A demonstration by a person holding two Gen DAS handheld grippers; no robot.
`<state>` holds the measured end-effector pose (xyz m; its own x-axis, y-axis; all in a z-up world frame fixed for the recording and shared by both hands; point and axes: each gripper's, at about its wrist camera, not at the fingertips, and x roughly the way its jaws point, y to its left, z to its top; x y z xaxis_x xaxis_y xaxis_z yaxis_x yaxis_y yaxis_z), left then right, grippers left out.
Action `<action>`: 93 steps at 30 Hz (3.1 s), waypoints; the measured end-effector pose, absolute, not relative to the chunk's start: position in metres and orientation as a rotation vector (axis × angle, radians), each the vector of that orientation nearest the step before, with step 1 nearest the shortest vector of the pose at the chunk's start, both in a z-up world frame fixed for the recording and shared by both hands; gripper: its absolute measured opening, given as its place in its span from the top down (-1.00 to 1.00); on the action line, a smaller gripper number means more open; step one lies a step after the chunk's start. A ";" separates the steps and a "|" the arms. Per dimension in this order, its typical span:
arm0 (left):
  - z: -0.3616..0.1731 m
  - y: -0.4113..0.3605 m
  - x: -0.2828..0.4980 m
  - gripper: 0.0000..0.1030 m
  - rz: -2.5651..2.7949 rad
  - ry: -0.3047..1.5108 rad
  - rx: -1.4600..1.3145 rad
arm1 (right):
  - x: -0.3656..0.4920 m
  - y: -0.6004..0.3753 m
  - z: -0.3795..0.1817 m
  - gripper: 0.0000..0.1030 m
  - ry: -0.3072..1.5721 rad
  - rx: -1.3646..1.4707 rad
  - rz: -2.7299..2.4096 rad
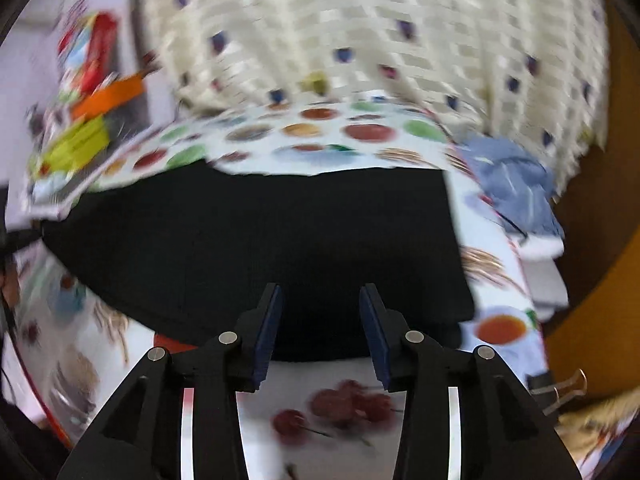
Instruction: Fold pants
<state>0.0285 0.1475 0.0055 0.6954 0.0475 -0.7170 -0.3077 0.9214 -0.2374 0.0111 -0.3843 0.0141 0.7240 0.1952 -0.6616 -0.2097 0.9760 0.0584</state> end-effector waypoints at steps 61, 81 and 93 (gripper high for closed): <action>0.015 0.020 0.024 0.69 -0.129 0.810 -0.113 | 0.009 -0.346 0.005 0.16 0.789 -0.070 0.246; 0.007 0.010 0.012 0.60 -0.104 0.815 -0.083 | 0.000 -0.281 -0.011 0.13 0.783 -0.206 0.372; 0.009 0.051 -0.011 0.60 -0.001 0.801 -0.187 | -0.013 -0.286 -0.003 0.12 0.744 -0.164 0.402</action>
